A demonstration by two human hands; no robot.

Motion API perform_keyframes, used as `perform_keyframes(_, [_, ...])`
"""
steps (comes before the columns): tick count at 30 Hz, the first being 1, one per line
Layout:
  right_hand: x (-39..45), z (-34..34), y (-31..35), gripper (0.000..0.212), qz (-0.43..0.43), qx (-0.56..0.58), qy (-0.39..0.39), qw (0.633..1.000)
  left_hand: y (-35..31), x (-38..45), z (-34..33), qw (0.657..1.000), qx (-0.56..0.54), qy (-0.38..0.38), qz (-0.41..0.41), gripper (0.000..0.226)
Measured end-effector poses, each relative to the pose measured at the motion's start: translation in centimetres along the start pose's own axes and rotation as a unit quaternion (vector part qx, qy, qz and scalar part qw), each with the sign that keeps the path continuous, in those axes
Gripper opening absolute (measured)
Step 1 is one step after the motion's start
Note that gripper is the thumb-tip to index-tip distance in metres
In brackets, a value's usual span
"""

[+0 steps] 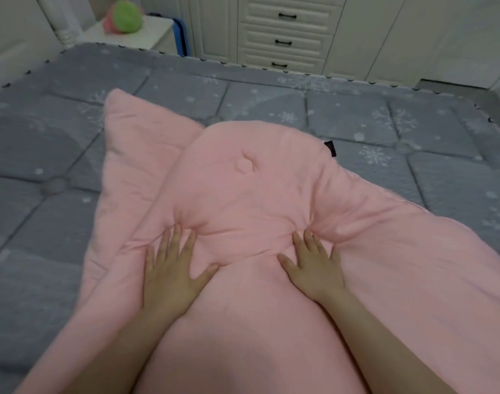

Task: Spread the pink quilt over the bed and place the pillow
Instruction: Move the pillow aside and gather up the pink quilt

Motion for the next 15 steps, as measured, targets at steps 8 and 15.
perform_keyframes(8, [-0.9,14.8,-4.1,0.071,0.004,0.054,-0.254,0.966,8.4,-0.1,9.1,0.97,-0.092,-0.112,0.196,0.1])
perform_keyframes(15, [-1.5,17.5,-18.3,0.12,-0.226,-0.013,-0.187,0.956,14.7,-2.4,1.5,0.883,-0.232,0.097,0.396,0.153])
Point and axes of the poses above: each hand's wrist, its own x-axis towards the middle knuckle, its own z-axis out of the back of the hand, y = z × x, the point moved 9 cm from there along x, towards the middle knuckle, and after that the axes turned 12 degrees about x, right-handed, at the moved point
